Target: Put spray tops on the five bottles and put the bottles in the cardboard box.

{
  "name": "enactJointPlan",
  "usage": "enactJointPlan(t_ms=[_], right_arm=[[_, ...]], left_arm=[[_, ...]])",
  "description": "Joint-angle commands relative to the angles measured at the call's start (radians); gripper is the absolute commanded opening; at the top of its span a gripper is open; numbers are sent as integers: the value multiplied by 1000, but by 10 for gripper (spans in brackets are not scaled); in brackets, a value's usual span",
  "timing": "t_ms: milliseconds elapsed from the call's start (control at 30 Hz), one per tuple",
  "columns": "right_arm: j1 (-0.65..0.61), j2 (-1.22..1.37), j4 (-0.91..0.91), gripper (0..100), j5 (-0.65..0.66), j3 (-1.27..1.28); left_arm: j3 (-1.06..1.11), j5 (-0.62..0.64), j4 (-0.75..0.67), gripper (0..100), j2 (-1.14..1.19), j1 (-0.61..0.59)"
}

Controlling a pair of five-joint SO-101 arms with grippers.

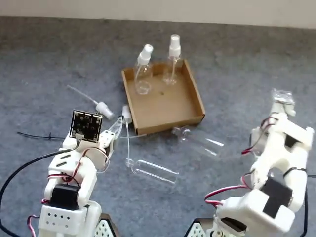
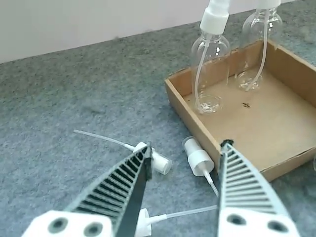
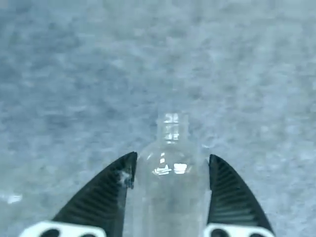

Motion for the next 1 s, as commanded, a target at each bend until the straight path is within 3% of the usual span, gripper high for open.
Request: enactJointPlan(t_ms=[0, 233, 433, 533, 967], right_arm=[[51, 39, -13, 138, 48, -70], [45, 70, -13, 149, 68, -77], [51, 70, 27, 255, 75, -79], [45, 70, 110, 256, 158, -79], [54, 70, 130, 251, 130, -81]], left_arm=[[-7, -6, -21, 205, -4, -8], [7, -6, -25, 204, -10, -8], [8, -6, -25, 204, -12, -7], [10, -6, -25, 205, -12, -8], [8, -6, -25, 206, -12, -12]])
